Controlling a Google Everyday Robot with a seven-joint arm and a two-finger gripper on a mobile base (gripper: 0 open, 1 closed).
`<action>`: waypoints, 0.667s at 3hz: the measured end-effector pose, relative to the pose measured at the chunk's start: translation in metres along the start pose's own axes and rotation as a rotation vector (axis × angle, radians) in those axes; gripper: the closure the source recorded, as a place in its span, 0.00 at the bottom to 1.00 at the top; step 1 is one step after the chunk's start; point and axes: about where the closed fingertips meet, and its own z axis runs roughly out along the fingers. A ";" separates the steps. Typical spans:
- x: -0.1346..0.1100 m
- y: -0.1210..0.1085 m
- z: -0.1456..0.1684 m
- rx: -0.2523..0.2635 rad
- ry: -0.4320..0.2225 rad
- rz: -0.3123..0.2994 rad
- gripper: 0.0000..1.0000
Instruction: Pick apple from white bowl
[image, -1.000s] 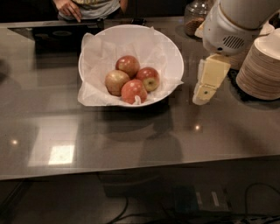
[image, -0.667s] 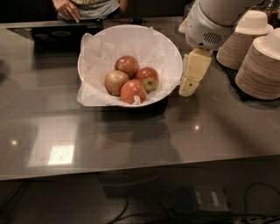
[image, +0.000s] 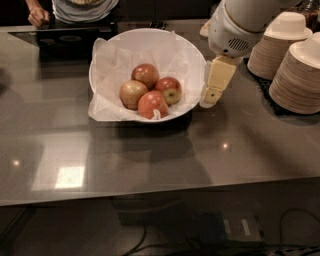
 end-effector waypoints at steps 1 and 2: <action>-0.013 -0.013 0.015 0.008 -0.071 -0.025 0.00; -0.020 -0.022 0.028 0.001 -0.125 -0.038 0.00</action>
Offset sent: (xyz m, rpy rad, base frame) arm 0.0472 0.0342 -0.0179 0.1557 -0.0311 0.1134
